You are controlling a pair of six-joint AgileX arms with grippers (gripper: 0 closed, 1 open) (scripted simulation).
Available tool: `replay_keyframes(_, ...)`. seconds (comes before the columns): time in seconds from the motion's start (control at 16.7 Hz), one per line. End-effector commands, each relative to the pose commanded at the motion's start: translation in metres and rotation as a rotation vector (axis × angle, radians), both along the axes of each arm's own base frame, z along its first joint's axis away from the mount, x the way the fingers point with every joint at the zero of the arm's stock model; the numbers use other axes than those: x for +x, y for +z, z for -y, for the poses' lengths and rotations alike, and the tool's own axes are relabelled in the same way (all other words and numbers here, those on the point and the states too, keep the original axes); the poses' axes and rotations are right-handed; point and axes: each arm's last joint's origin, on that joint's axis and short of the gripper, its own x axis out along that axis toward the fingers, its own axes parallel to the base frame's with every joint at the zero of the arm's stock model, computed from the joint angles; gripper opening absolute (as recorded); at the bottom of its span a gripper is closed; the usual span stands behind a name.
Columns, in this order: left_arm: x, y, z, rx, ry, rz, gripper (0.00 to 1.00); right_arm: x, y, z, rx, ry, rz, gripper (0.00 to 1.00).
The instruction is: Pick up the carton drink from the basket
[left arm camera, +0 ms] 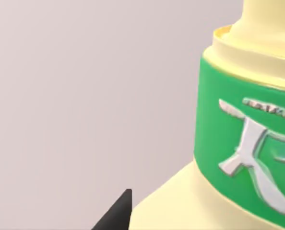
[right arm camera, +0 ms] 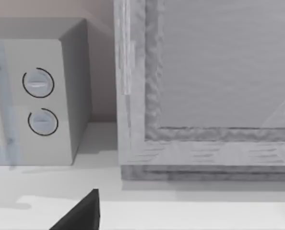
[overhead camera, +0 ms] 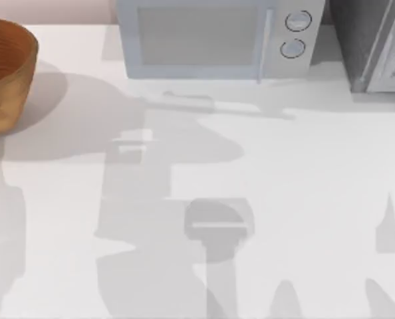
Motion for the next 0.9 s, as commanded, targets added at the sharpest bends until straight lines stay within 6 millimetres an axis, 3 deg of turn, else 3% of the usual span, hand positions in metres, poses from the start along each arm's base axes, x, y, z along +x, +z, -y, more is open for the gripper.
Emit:
replay_keyframes(0.24, -0.051, 0.017, 0.024, -0.006, -0.002, -0.002, 0.0, 0.0, 0.0, 0.0, 0.0, 0.0, 0.0, 1.0)
replay_keyframes(0.48, -0.138, 0.027, 0.055, 0.004, -0.005, 0.049, 0.0, 0.0, 0.0, 0.0, 0.0, 0.0, 0.0, 1.0)
replay_keyframes(0.72, -0.223, -0.003, 0.077, 0.011, -0.004, 0.106, 0.0, 0.0, 0.0, 0.0, 0.0, 0.0, 0.0, 1.0)
replay_keyframes(0.9, -0.257, -0.047, 0.085, 0.009, -0.001, 0.105, 0.0, 0.0, 0.0, 0.0, 0.0, 0.0, 0.0, 1.0)
